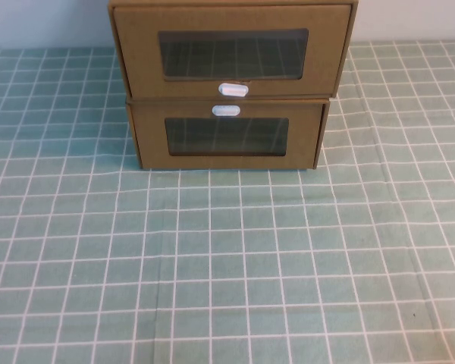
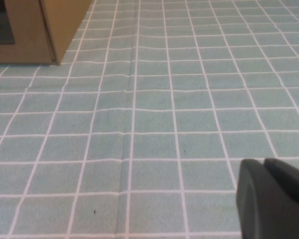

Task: Open the shoe box
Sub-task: 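Pull the top drawer of the cardboard box fully open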

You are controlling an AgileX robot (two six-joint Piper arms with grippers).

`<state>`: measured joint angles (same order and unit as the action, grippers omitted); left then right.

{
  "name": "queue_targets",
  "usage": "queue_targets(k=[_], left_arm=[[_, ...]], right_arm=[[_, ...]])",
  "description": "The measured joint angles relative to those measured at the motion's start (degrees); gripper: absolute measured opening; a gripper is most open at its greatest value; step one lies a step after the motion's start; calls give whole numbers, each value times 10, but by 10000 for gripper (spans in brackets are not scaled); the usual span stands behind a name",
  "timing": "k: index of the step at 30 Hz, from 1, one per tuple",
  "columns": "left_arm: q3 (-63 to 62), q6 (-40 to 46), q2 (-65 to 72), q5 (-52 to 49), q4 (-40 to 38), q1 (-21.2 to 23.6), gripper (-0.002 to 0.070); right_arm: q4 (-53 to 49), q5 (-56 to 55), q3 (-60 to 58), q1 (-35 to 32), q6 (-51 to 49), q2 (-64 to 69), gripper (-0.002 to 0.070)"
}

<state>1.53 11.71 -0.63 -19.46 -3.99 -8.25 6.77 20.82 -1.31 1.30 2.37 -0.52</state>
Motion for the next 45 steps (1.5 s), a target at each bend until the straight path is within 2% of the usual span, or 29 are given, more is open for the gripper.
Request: queue_targets(k=[17, 21, 25, 32, 41, 45], left_arm=[[0, -9, 0, 0, 0, 0, -4], [0, -9, 0, 26, 0, 0, -4], [0, -30, 0, 100, 0, 0, -4], [0, -124, 0, 274, -1, 0, -4], [0, -134, 0, 336, -1, 0, -4], [0, -161, 0, 480, -1, 0, -4]], right_arm=[[0, 0, 0, 0, 0, 0, -13], [0, -20, 0, 0, 0, 0, -13], [0, -99, 0, 0, 0, 0, -13], [0, -340, 0, 0, 0, 0, -13], [0, -453, 0, 0, 0, -1, -13], [-1, -578, 0, 0, -2, -3, -13]])
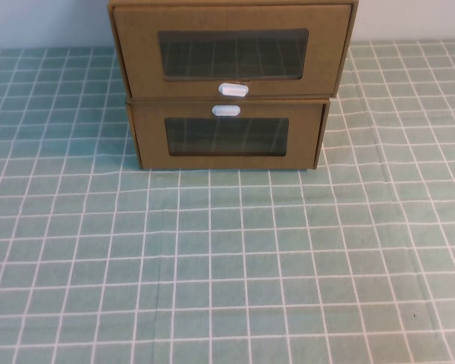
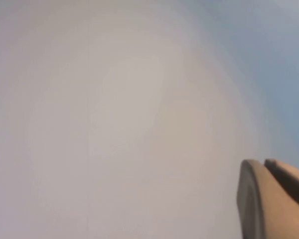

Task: Open the shoe box
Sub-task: 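Pull the top drawer of the cardboard box fully open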

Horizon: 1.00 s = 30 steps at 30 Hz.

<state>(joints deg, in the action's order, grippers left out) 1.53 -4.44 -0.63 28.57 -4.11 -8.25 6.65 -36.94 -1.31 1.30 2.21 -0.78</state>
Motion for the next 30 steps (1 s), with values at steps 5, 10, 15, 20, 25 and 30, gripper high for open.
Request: queue_targets(k=[5, 10, 15, 20, 25, 30], left_arm=[[-51, -16, -1, 58, -1, 0, -4], [-181, -11, 11, 10, -1, 0, -4], [-319, 34, 105, -47, -1, 0, -4], [-452, 57, 231, -227, -1, 0, -4], [-576, 58, 372, -450, -1, 0, -4], [-595, 59, 478, -476, -11, 0, -4]], right_arm=[[-1, -59, 59, 0, -80, 0, -13], [-3, 61, 229, 0, -169, 8, -13], [-19, 206, 440, 0, -185, 105, -13], [-66, 447, 620, 0, -188, 242, -13], [-81, 665, 727, 0, -188, 377, -14], [-110, 717, 728, 0, -188, 452, -14]])
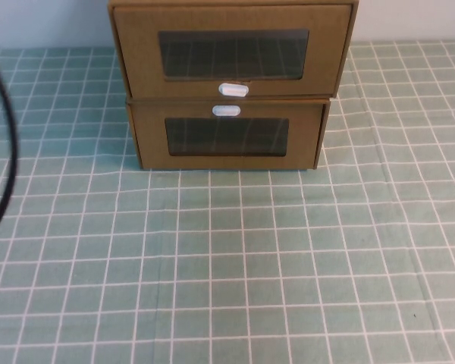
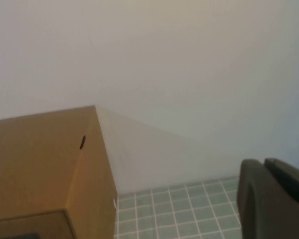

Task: Open the shoe box
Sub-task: 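Pull the top drawer of the cardboard box fully open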

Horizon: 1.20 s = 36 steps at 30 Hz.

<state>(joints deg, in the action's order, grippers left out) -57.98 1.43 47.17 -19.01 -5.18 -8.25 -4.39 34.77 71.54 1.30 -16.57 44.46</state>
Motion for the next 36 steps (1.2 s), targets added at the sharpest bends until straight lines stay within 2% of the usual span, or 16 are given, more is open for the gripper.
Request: queue_targets(k=[3, 7, 12, 17, 23, 26, 31, 36], left_arm=[[0, 0, 58, 21, -34, 0, -4], [-14, 2, 138, 36, -89, 0, -4], [-81, 46, 218, 4, -118, 0, -4], [-204, 165, 306, -43, -198, -10, -4], [-391, 346, 447, -174, -374, -27, -4], [-482, 382, 531, -236, -430, -33, -4], [-605, 398, 648, -309, -446, -49, -4], [-666, 410, 722, -344, -458, -55, -4]], right_arm=[[26, -16, 0, 0, 0, 34, -13], [114, -17, 0, 8, 22, 85, -13], [216, 4, 0, 74, 236, 174, -13], [272, 21, 0, 171, 438, 260, -13], [280, 39, 0, 262, 563, 357, -13], [298, 32, 0, 290, 598, 382, -13], [384, 24, 0, 298, 656, 402, -13], [372, 102, 0, 299, 792, 423, -13]])
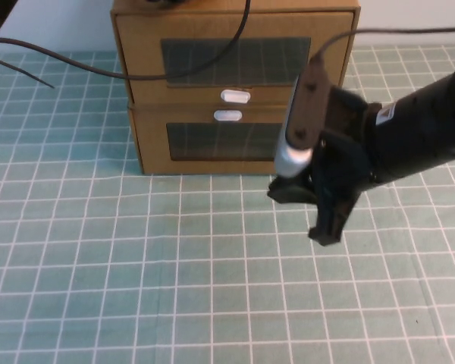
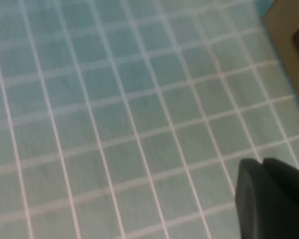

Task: Open the shoe box
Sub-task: 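Pull the top drawer of the cardboard box fully open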

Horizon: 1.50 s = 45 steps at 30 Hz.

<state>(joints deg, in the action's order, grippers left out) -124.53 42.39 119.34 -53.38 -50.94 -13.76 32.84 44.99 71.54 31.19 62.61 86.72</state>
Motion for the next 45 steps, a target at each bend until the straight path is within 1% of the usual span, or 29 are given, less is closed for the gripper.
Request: queue_targets(k=[3, 5, 8, 9, 10, 13, 17, 20, 21, 23, 25, 28, 30, 33, 37, 39, 41, 45], left_arm=[[-12, 1, 9, -14, -6, 0, -4], [-15, 1, 13, -21, -9, 1, -4], [-17, 1, 13, -27, -9, 1, -4], [-17, 1, 13, -29, -9, 1, -4], [-17, 1, 13, -31, -8, 1, -4], [-19, 1, 13, -36, -5, 1, -4], [-19, -4, 13, -36, -5, 1, -4], [-19, -13, 13, -36, -5, 1, -4], [-19, -16, 13, -36, -5, 1, -4], [-19, -18, 13, -37, -5, 1, -4], [-19, -19, 13, -38, -5, 1, -4], [-19, -20, 13, -38, -5, 1, -4], [-19, -20, 13, -40, -5, 1, -4], [-19, -20, 14, -40, -5, 1, -4], [-19, -20, 14, -40, -5, 1, -4], [-19, -20, 14, -41, -6, 1, -4], [-19, -20, 14, -41, -6, 1, -4], [-19, -21, 14, -42, -7, 1, -4]], right_arm=[[-77, 5, 0, 0, -6, 15, -13], [-166, 0, 2, 1, -59, 26, -14], [-364, -19, 12, 6, -221, 42, -14], [-444, -27, 15, 11, -285, 45, -13], [-522, -36, 16, 18, -344, 46, -14], [-704, -80, 16, 51, -495, 47, -13], [-881, -141, 21, 110, -656, 59, -13], [-1080, -142, 21, 157, -809, 94, -13], [-1147, -141, 21, 165, -862, 110, -13], [-1223, -155, 24, 171, -926, 138, -13], [-1256, -166, 26, 171, -961, 159, -13], [-1271, -150, 26, 171, -980, 181, -10], [-1273, -133, 26, 171, -984, 191, 6], [-1274, -125, 26, 171, -993, 196, 71], [-1275, -125, 34, 171, -1000, 201, 201], [-1275, -125, 47, 171, -1000, 210, 252], [-1275, -123, 66, 171, -1000, 225, 277], [-1275, -121, 103, 171, -1000, 256, 288]])
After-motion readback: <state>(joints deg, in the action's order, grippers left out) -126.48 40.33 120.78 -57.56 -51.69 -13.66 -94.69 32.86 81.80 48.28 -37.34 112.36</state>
